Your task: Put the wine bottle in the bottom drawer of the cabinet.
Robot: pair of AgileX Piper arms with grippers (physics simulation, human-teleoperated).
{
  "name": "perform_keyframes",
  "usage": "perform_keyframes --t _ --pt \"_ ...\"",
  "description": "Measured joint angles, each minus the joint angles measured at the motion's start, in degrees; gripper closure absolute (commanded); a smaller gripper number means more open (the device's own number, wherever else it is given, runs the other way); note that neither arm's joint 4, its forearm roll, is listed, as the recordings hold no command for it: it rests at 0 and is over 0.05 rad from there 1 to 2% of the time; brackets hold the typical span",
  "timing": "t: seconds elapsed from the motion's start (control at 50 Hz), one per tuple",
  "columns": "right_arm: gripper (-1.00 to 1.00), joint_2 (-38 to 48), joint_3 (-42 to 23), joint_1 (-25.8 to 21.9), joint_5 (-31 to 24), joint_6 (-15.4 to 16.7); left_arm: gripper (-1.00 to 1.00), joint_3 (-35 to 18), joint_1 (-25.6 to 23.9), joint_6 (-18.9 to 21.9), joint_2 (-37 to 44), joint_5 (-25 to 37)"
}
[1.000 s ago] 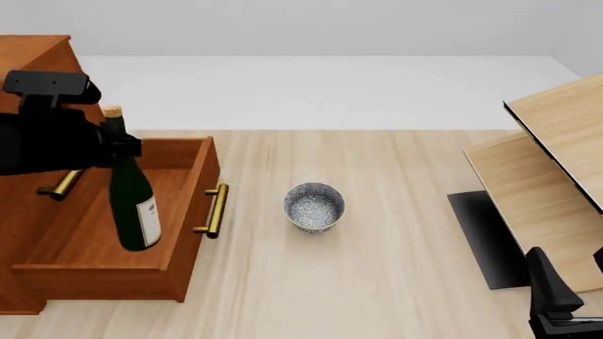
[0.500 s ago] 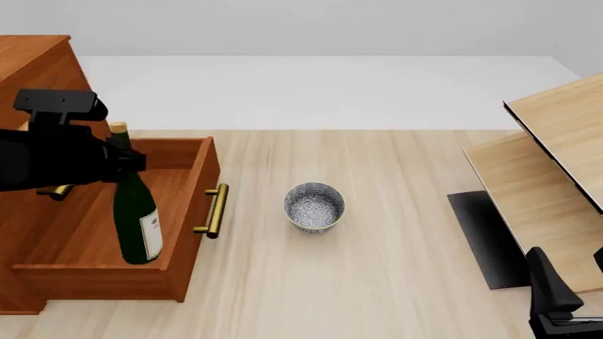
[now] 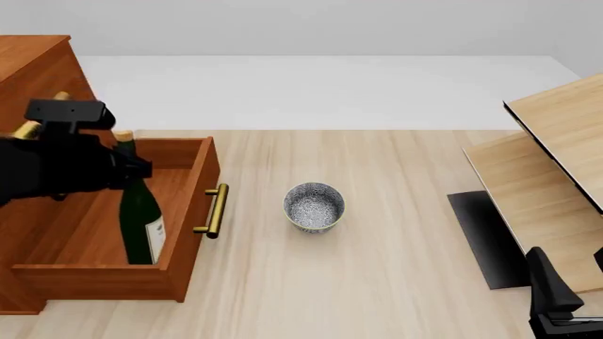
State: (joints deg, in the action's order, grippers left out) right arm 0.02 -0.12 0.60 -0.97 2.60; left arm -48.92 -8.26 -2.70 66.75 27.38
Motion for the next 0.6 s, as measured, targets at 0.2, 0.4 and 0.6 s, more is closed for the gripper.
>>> perform_keyframes --t 0.2,0.4,0.6 --pt "-1.0 0.0 0.0 0.02 0.0 -0.02 1.0 0.47 -0.05 0.08 1.3 -0.96" --pt "-1.0 0.0 -0.01 0.05 0.0 -0.04 1.0 0.7 0.06 -0.52 2.5 -1.95" --pt "-1.0 0.0 -0.02 0.13 0.01 -0.2 1.0 0.2 0.62 -1.38 3.98 -2.99"
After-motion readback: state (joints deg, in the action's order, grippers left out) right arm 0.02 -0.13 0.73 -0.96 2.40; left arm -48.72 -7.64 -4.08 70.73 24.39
